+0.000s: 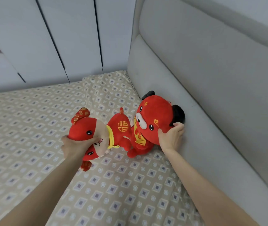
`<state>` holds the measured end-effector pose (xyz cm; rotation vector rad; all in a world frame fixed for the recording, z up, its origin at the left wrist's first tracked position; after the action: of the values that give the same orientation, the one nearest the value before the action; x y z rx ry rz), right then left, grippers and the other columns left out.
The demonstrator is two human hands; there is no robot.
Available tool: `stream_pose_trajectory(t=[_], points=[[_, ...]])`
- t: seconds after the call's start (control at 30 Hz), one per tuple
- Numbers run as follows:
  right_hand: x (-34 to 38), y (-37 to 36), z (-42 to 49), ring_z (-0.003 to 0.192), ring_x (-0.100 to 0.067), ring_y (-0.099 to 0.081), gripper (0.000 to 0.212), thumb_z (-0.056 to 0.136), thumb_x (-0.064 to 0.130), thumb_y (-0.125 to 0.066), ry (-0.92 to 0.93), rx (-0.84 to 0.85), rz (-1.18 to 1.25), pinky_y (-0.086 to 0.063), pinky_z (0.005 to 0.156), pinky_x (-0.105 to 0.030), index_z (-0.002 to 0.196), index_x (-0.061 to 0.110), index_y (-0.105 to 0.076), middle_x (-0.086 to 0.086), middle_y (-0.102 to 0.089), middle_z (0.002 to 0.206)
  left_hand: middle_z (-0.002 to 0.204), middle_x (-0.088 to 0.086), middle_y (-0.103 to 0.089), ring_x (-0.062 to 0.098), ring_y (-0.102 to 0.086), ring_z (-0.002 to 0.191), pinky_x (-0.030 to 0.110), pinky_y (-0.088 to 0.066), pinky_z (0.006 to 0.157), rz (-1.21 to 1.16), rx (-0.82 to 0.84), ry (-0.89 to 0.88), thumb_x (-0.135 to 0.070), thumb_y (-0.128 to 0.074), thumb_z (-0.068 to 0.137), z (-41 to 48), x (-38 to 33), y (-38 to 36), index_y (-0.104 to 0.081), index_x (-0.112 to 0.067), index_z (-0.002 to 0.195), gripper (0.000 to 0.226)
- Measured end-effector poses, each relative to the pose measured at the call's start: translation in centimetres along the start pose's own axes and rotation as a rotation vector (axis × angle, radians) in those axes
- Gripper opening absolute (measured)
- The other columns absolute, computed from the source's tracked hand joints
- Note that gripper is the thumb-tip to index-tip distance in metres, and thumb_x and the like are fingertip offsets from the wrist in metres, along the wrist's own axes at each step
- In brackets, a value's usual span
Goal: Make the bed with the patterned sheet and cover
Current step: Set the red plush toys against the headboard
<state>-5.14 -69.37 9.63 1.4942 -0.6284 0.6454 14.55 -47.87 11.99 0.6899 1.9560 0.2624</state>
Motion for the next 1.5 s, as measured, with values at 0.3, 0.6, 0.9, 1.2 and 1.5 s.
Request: stream_pose_trajectory(t=[0.3, 0.6, 0.9, 1.2, 1.5], points=[[8.0, 3.9, -5.2, 0.109, -0.009, -0.054, 0.055, 0.078, 0.004, -0.065, 0.526, 0.814, 0.123, -0.045, 0.084, -0.018, 0.127, 0.024, -0.052, 0.012, -0.052, 0.127, 0.132, 0.004, -0.04, 0.026, -0.048, 0.115, 0.039, -0.046, 0.091, 0.636, 0.27, -0.808, -0.02, -0.094, 0.037, -2.8, -5.8, 5.0, -0.036, -0.019, 0.135, 0.114], [11.2, 3.9, -8.8, 0.123, -0.009, -0.05, 0.088, 0.067, 0.035, -0.084, 0.418, 1.17, 0.077, -0.045, 0.103, -0.034, 0.142, 0.029, -0.037, 0.015, -0.048, 0.128, 0.138, 0.002, -0.038, 0.022, -0.039, 0.125, 0.035, -0.041, 0.1, 0.845, 0.387, -1.123, -0.023, -0.092, 0.043, -5.3, -7.4, 5.5, -0.026, -0.022, 0.137, 0.115], [9.1, 2.2, -8.4, 0.096, -0.012, -0.064, 0.057, 0.069, 0.031, -0.075, 0.274, 0.74, 0.236, -0.056, 0.081, -0.031, 0.122, 0.025, -0.053, 0.012, -0.06, 0.102, 0.153, -0.005, -0.017, 0.017, -0.033, 0.133, 0.031, -0.043, 0.098, 0.743, 0.448, -1.215, -0.01, -0.085, 0.061, -5.7, -7.9, 3.3, -0.024, -0.021, 0.145, 0.104], [2.1, -5.7, -6.9, 0.111, -0.024, -0.058, 0.067, 0.072, 0.035, -0.073, -0.134, 0.477, 0.214, -0.047, 0.098, -0.04, 0.134, 0.025, -0.05, 0.0, -0.063, 0.121, 0.14, 0.001, -0.046, 0.021, -0.049, 0.123, 0.029, -0.039, 0.098, 0.508, 0.272, -0.919, -0.006, -0.058, 0.088, 0.5, -3.4, 0.4, -0.047, -0.019, 0.134, 0.05], [-1.8, -15.1, -3.3, 0.119, -0.025, -0.055, 0.071, 0.076, 0.014, -0.072, -0.421, 0.497, 0.337, -0.044, 0.101, -0.033, 0.14, 0.011, -0.042, -0.008, -0.056, 0.133, 0.137, 0.002, -0.049, 0.02, -0.057, 0.11, 0.025, -0.041, 0.086, 0.328, 0.283, -0.578, -0.007, -0.055, 0.09, 5.9, -0.8, -1.9, -0.05, -0.019, 0.131, 0.043]])
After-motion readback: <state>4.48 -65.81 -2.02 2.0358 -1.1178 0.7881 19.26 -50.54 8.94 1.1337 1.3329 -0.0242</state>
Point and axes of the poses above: each hand's wrist, its own z-axis towards the middle knuckle, its own y-axis out of the back of the hand, x = y × z, the point moved 1 cm from there along z, towards the middle knuckle
